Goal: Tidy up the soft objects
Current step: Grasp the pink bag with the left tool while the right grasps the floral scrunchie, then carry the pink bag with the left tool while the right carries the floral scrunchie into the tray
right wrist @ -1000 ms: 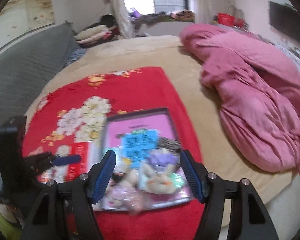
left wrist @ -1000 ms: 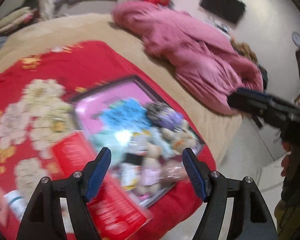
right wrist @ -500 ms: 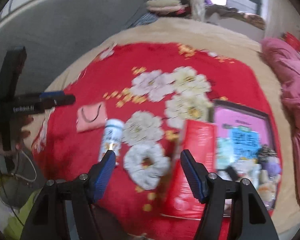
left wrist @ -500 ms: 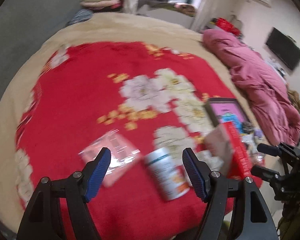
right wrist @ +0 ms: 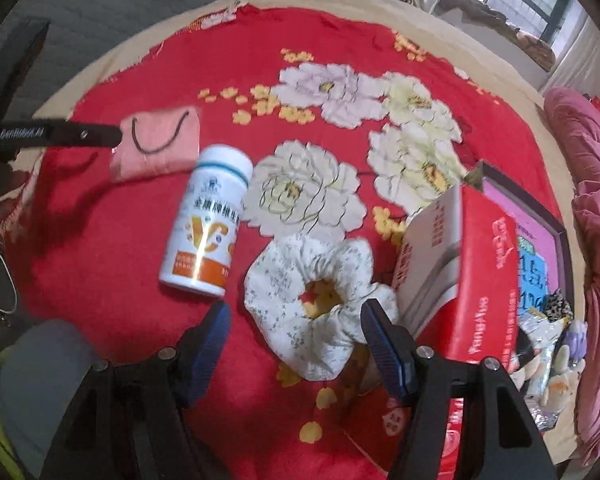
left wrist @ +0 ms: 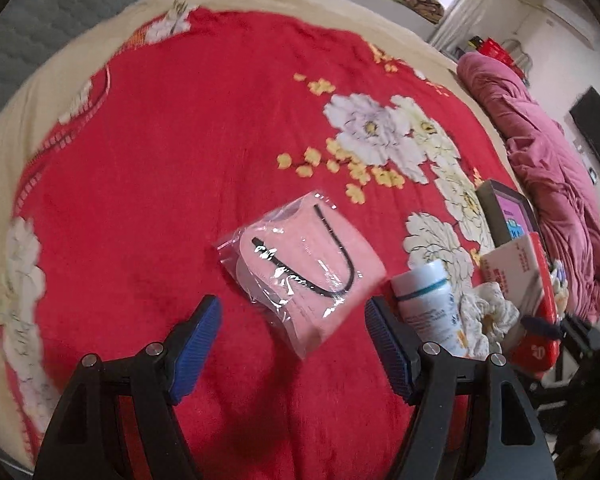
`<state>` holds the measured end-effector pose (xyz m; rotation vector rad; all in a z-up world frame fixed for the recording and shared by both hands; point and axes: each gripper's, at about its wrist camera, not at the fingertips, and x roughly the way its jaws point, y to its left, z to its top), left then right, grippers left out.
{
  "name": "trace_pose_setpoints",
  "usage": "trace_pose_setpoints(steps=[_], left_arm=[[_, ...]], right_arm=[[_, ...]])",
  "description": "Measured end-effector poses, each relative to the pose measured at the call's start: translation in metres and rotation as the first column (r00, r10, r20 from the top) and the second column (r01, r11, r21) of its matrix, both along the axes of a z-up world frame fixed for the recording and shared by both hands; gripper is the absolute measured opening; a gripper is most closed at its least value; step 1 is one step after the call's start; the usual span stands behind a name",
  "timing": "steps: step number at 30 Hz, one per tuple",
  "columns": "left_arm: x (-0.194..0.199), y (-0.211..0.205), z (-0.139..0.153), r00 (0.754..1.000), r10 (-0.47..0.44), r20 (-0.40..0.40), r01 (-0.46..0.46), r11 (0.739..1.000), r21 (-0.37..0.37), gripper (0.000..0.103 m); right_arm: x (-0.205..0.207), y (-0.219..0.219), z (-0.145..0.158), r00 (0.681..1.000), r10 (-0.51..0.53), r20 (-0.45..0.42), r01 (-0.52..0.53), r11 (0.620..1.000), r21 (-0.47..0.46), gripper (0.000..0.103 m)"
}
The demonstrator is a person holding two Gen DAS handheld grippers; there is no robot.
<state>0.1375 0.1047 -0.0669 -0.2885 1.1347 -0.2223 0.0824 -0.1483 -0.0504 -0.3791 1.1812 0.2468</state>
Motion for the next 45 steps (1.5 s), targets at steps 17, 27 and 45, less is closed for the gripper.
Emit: trace_pose_setpoints(steps=[17,27,45], left_arm=[[0.038,-0.029,-0.037,0.997,0.026,-0.071,-0.027,1.0,-0.01,0.041],[0.033,-0.032,0.015,0.999,0.006,0.049,-0.001,0.994,-0.106,0.01],[0.01,-0.204,0.144,0.928,-0.288,0.235,0.316,0.945,-0.089,0.011]], right_arm=[[0.007,0.023,-0.056,0.996,0.08,0.045,-0.067,0.968,-0.24,0.043],[0.009,0.015,-0.007,0.993,0.058,0.106,-0.05,0.996,-0.071,0.011],[-0.004,-0.157,0.132,0.915,-0.294,0.277,0.274,0.956,0.109,0.011]])
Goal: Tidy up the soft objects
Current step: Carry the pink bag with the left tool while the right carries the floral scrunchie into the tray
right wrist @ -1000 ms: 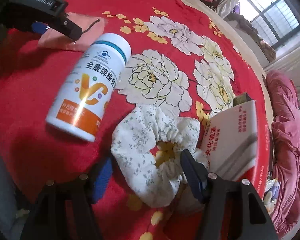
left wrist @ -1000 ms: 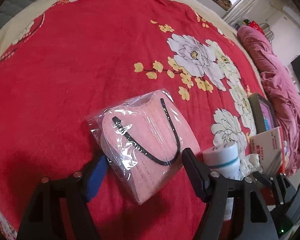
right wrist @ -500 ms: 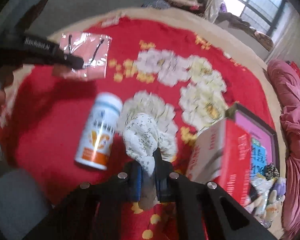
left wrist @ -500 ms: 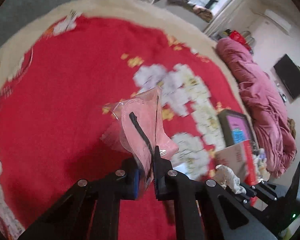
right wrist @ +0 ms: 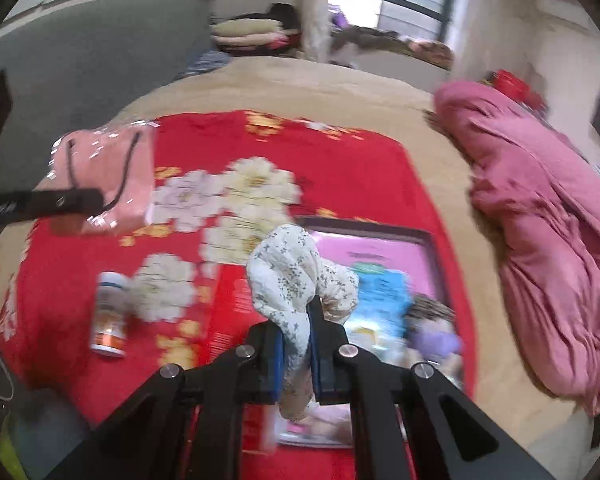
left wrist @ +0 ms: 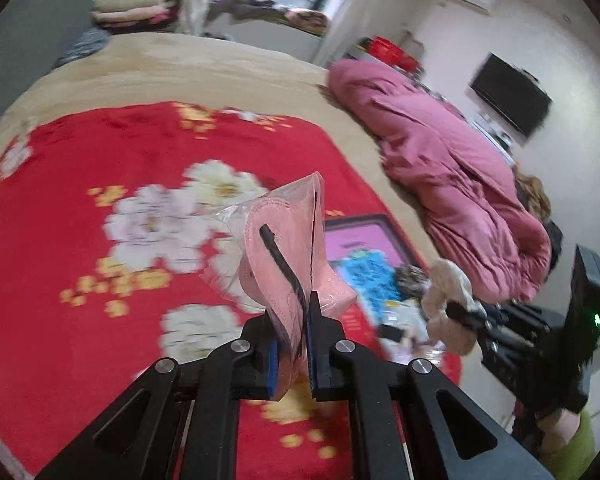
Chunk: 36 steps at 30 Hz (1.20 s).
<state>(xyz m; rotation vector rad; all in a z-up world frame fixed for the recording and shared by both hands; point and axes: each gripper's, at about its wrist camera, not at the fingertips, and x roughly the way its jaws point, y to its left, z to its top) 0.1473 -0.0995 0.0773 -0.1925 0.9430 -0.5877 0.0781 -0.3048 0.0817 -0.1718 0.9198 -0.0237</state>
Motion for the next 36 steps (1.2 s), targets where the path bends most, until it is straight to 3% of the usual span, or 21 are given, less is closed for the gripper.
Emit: trace_pose_setpoints(steps=[7,14,17,19,20,22,24,27,36], left_arm=[[-0.005,-0.118,-0.017,0.984,-0.173,-0.04,0.175,0.983,0.053,0.011],[0.001,-0.194,-0.059,0.963,-0.237,-0.127,0.255,0.956,0.147,0.012],[0.001,-0.205,-0.069,0.954,-0.258,-0.152,0.283,0.942,0.177,0.017],[0.0,-0.209,-0.072,0.951,-0.268,-0.156,0.295,0.936,0.191,0.026],[-0.002,-0.21,-0.072,0.952,-0.268,-0.149,0.295,0.934,0.203,0.03],[-0.001,-0.21,-0.072,0.952,-0.269,-0.144,0.296,0.93,0.218,0.036],[-0.001,-0.207,-0.069,0.956,-0.26,-0.138,0.286,0.932,0.224,0.053],[0.0,-0.201,-0.062,0.959,-0.255,-0.12,0.277,0.934,0.225,0.067],[0.002,-0.181,-0.049,0.975,-0.209,-0.077,0.222,0.948,0.226,0.071]], right_arm=[[0.004,-0.074,-0.013,0.995,-0.059,-0.078,0.062,0.997,0.042,0.011],[0.014,-0.099,-0.047,0.989,-0.068,-0.129,0.076,0.996,0.055,0.011],[0.015,-0.103,-0.053,0.989,-0.058,-0.135,0.07,0.994,0.08,0.015],[0.015,-0.105,-0.054,0.99,-0.046,-0.13,0.059,0.994,0.095,0.036],[0.014,-0.105,-0.055,0.991,-0.045,-0.128,0.058,0.993,0.1,0.041],[0.012,-0.108,-0.055,0.991,-0.055,-0.121,0.067,0.992,0.103,0.046],[0.01,-0.112,-0.053,0.992,-0.068,-0.109,0.081,0.99,0.116,0.048],[0.005,-0.119,-0.045,0.993,-0.084,-0.086,0.096,0.984,0.15,0.054],[0.01,-0.13,-0.026,0.992,-0.12,-0.048,0.128,0.967,0.22,0.061]])
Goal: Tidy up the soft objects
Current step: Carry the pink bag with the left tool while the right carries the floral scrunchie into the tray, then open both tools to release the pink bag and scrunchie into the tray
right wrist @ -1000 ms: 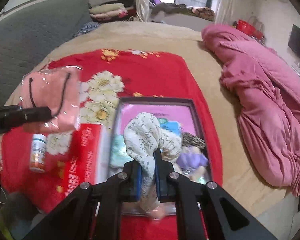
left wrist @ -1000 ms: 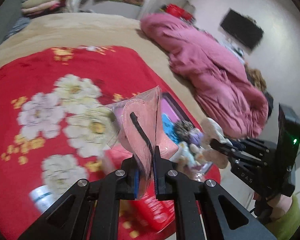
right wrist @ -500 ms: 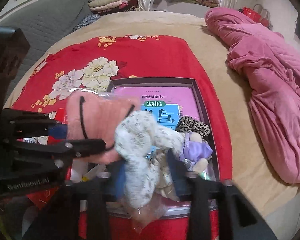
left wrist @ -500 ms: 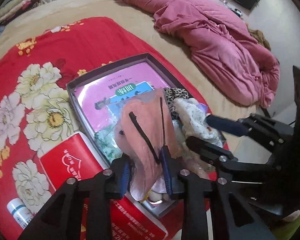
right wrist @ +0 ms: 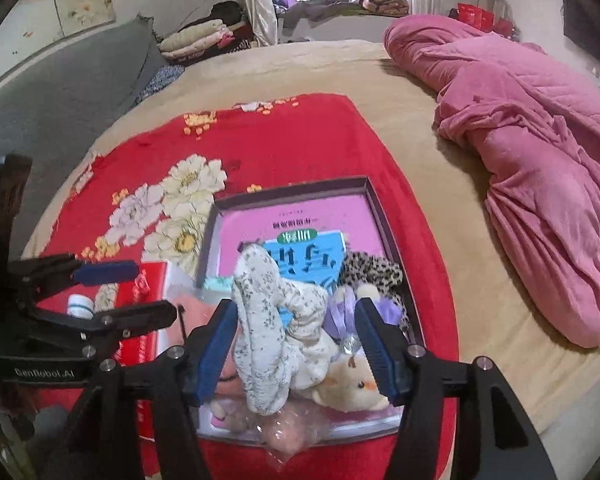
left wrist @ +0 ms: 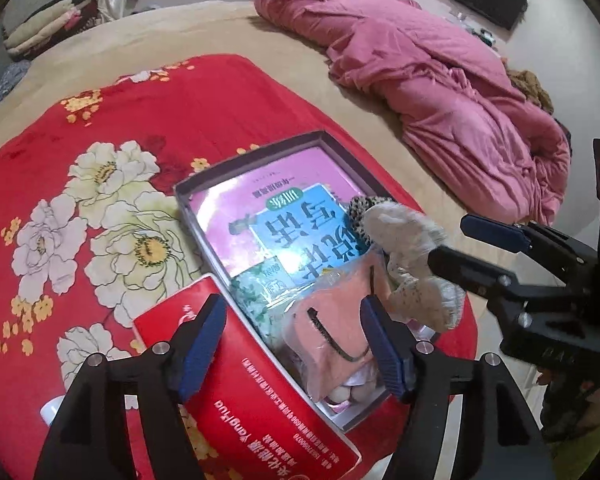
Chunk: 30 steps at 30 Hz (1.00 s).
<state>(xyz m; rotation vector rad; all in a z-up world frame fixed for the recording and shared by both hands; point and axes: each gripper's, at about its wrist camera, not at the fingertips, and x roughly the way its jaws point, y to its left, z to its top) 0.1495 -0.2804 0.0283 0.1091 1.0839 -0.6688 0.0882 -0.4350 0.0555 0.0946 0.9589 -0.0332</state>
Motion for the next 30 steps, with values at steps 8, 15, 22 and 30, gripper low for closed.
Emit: trace_pose_setpoints(steps=[8,15,22,30], left_arm=[[-0.014,0.028,0.037,0.994,0.067,0.081,-0.064,0.997,-0.032,0.077],[-0.045,0.05,0.061,0.989,0.078,0.122,-0.073,0.996,-0.053,0.078],[-0.085,0.081,0.07,0.984,0.083,0.155,-0.076,0.996,-0.051,0.078],[-0.12,0.113,0.066,0.983,0.11,0.15,-0.104,0.993,-0.047,0.078]], right_arm=[[-0.015,0.013,0.041,0.996,-0.003,0.085,0.002,1.0,0.018,0.061],[-0.052,0.04,0.057,0.996,-0.024,0.091,0.025,1.0,-0.006,0.063],[-0.089,0.078,0.053,0.995,-0.052,0.08,0.055,0.998,-0.043,0.072],[-0.131,0.109,0.043,0.988,-0.129,0.087,0.133,0.99,-0.038,0.073]])
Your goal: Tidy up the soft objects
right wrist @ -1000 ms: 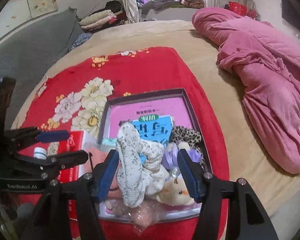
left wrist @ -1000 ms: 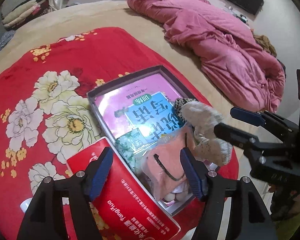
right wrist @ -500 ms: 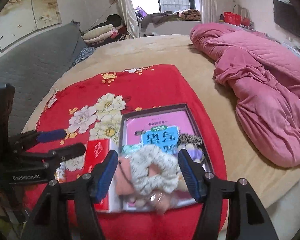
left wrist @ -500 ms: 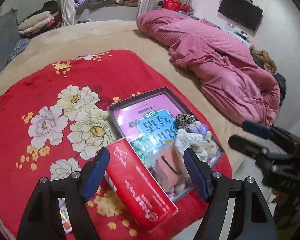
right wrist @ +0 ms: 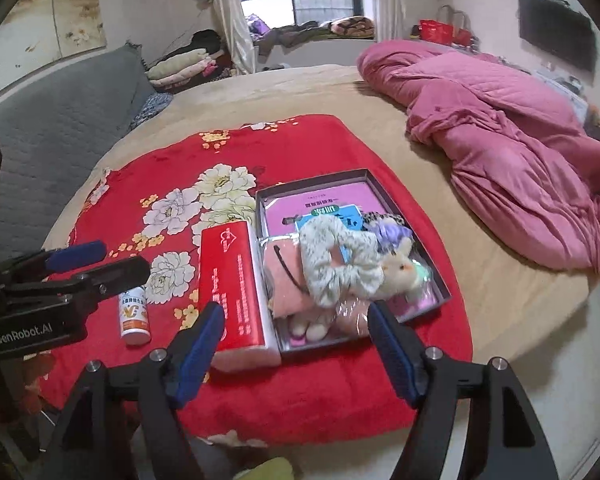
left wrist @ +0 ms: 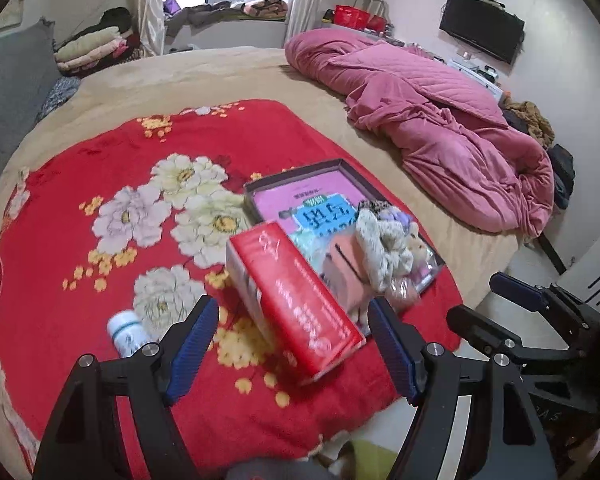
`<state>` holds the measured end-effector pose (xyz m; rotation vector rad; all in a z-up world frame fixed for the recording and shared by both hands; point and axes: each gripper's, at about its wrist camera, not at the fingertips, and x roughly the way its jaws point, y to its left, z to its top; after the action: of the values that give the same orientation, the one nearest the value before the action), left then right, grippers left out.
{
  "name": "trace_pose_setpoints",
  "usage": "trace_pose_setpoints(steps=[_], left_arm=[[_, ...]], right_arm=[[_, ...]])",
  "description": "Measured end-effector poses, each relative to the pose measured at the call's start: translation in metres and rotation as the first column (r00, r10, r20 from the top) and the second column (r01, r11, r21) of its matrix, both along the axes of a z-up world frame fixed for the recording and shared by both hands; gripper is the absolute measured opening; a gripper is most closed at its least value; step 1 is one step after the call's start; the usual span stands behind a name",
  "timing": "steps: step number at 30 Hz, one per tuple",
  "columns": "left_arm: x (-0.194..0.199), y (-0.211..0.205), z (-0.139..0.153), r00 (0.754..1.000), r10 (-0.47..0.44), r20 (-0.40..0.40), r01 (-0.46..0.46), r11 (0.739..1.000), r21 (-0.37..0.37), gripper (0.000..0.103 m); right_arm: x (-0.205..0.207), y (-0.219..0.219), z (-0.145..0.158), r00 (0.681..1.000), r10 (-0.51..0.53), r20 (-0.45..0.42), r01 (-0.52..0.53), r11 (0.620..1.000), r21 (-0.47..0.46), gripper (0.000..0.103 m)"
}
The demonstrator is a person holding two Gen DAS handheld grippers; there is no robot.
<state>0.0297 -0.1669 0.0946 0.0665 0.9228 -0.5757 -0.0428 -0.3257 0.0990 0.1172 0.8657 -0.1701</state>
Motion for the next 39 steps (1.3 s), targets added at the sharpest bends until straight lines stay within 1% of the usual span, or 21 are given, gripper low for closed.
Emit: trace_pose_setpoints(steps=[5,7,13,15,18,23,25,31,39], left_arm=[[-0.015,0.017,-0.008,1.0,0.022,-0.018,-0.022,1.0,-0.001,0.078],[-0.021,0.024,-0.011,0.999,0.026,-0.027,-0.026,1.0,-0.003,0.078],[-0.033,0.035,-0.018,0.998,0.043,-0.039,-0.043,0.999,0.022,0.078],[-0.037,0.037,-0.021,0.998,0.054,-0.044,-0.052,0.998,0.028,0.078],[-0.044,0.036,-0.023,0.998,0.051,-0.041,-0.049,0.998,0.037,0.078],[-0.056,0.032,-0.022,0.999,0.039,-0.025,-0.038,0.998,0.041,0.078],[-0.06,0.031,-0.022,0.999,0.037,-0.022,-0.036,0.999,0.04,0.078],[-0.069,0.031,-0.021,0.998,0.048,-0.027,-0.047,0.998,0.032,0.078],[-0.078,0.029,-0.022,0.999,0.033,-0.022,-0.032,0.999,0.041,0.078]], right_arm=[[-0.016,0.009,0.002,0.999,-0.045,0.019,0.045,0.999,0.009,0.074],[-0.02,0.015,0.003,0.999,-0.048,0.016,0.048,0.999,-0.001,0.074],[-0.031,0.032,0.001,0.999,-0.049,0.018,0.049,0.999,-0.012,0.074],[-0.037,0.034,-0.002,0.998,-0.053,0.023,0.053,0.999,0.009,0.074],[-0.044,0.037,-0.007,0.998,-0.062,0.012,0.062,0.998,-0.004,0.074],[-0.056,0.035,-0.013,0.996,-0.094,0.005,0.094,0.996,0.003,0.074],[-0.059,0.037,-0.015,0.995,-0.101,0.002,0.101,0.995,-0.011,0.074],[-0.066,0.039,-0.014,0.994,-0.11,0.007,0.11,0.994,-0.005,0.074],[-0.074,0.041,-0.014,0.992,-0.121,0.016,0.121,0.993,0.0,0.074]])
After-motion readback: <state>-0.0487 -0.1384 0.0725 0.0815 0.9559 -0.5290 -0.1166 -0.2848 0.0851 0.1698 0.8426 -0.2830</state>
